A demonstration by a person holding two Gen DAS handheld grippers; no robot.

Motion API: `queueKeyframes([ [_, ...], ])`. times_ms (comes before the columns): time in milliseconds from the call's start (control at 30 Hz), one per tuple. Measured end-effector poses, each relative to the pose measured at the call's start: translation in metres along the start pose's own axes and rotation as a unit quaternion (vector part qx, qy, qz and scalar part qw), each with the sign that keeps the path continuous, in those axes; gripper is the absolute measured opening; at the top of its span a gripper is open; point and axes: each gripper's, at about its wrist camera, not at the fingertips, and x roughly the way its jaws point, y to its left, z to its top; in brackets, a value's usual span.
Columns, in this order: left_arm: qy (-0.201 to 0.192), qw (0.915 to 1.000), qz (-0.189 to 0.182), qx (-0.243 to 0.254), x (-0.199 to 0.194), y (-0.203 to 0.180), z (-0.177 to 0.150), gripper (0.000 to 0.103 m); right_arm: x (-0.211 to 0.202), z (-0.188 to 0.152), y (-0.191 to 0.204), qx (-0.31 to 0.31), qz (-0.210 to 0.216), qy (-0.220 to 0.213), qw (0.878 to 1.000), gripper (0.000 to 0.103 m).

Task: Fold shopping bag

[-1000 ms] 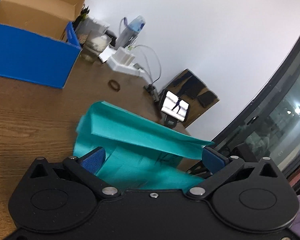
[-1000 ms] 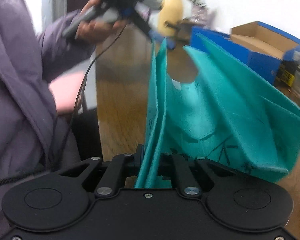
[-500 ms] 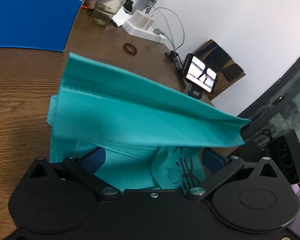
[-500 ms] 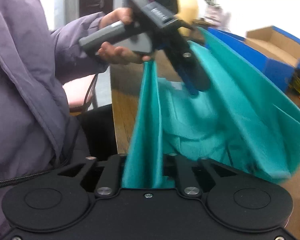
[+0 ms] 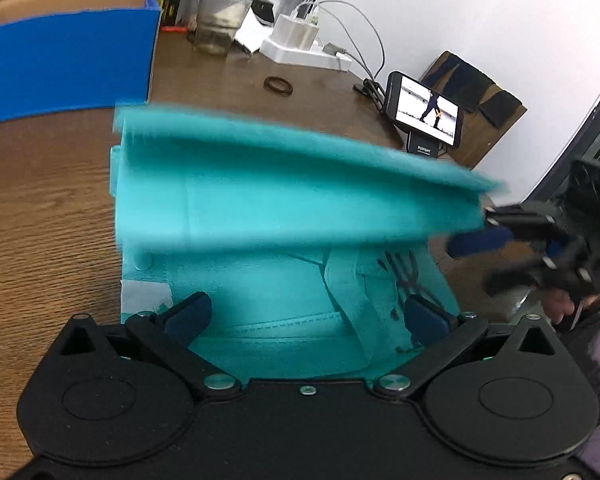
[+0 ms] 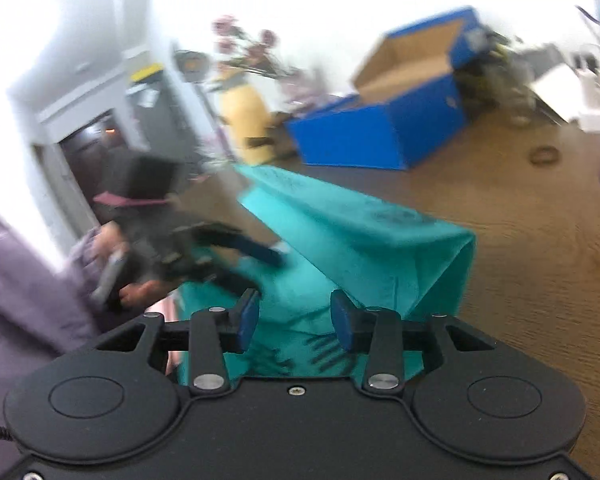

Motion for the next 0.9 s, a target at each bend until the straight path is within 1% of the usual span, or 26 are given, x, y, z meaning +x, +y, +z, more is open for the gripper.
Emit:
queueKeyframes([
  [33, -0.006, 0.9999, 0.007, 0.009, 0.0, -0.003, -0.003, 0.103, 0.005, 0.003, -0.002, 0.009, -0.02, 0.0, 1.0, 0.043],
  [67, -0.012, 0.9997, 0.013, 0.016, 0.0, -0.005, -0.006, 0.103, 0.011, 0.006, -0.004, 0.018, -0.04, -0.004, 0.999, 0.046],
  [100, -0.019, 0.9994, 0.018, 0.022, 0.0, -0.007, -0.009, 0.103, 0.015, 0.009, -0.006, 0.029, -0.062, -0.014, 0.998, 0.05],
  [133, -0.025, 0.999, 0.023, 0.027, -0.001, -0.009, -0.011, 0.103, 0.019, 0.012, -0.009, 0.039, -0.081, -0.024, 0.996, 0.057],
  [200, -0.036, 0.9981, 0.033, 0.037, -0.002, -0.012, -0.017, 0.103, 0.028, 0.018, -0.016, 0.054, -0.112, -0.037, 0.992, 0.058],
  [267, -0.045, 0.9973, 0.037, 0.045, -0.002, -0.013, -0.021, 0.103, 0.044, 0.025, -0.019, 0.05, -0.152, -0.026, 0.987, 0.058],
  [433, -0.067, 0.9946, 0.052, 0.061, -0.002, -0.018, -0.03, 0.103, 0.07, 0.033, -0.02, 0.0, -0.189, 0.011, 0.982, 0.057],
  [600, -0.081, 0.991, 0.074, 0.077, 0.0, -0.02, -0.035, 0.103, 0.095, 0.042, -0.02, -0.05, -0.225, 0.048, 0.972, 0.059],
  [667, -0.076, 0.9929, 0.061, 0.068, -0.006, -0.017, -0.034, 0.103, 0.106, 0.045, -0.021, -0.071, -0.239, 0.063, 0.967, 0.059],
  [700, -0.069, 0.995, 0.043, 0.058, -0.012, -0.013, -0.032, 0.103, 0.111, 0.047, -0.021, -0.081, -0.245, 0.071, 0.963, 0.059],
  [733, -0.065, 0.9965, 0.015, 0.05, -0.022, -0.009, -0.03, 0.103, 0.114, 0.047, -0.022, -0.087, -0.248, 0.074, 0.962, 0.058],
  [767, -0.074, 0.996, -0.017, 0.047, -0.037, -0.006, -0.028, 0.103, 0.114, 0.045, -0.023, -0.09, -0.244, 0.069, 0.963, 0.058],
  [800, -0.096, 0.9934, -0.041, 0.047, -0.054, -0.005, -0.026, 0.103, 0.114, 0.043, -0.023, -0.094, -0.244, 0.063, 0.963, 0.058],
  [833, -0.128, 0.9892, -0.055, 0.048, -0.071, -0.005, -0.025, 0.103, 0.113, 0.041, -0.021, -0.095, -0.248, 0.059, 0.962, 0.058],
  [867, -0.161, 0.9843, -0.058, 0.044, -0.087, -0.006, -0.022, 0.103, 0.113, 0.04, -0.017, -0.096, -0.255, 0.056, 0.961, 0.058],
  [900, -0.191, 0.9797, -0.052, 0.032, -0.098, -0.006, -0.018, 0.103, 0.114, 0.038, -0.014, -0.097, -0.26, 0.054, 0.959, 0.058],
])
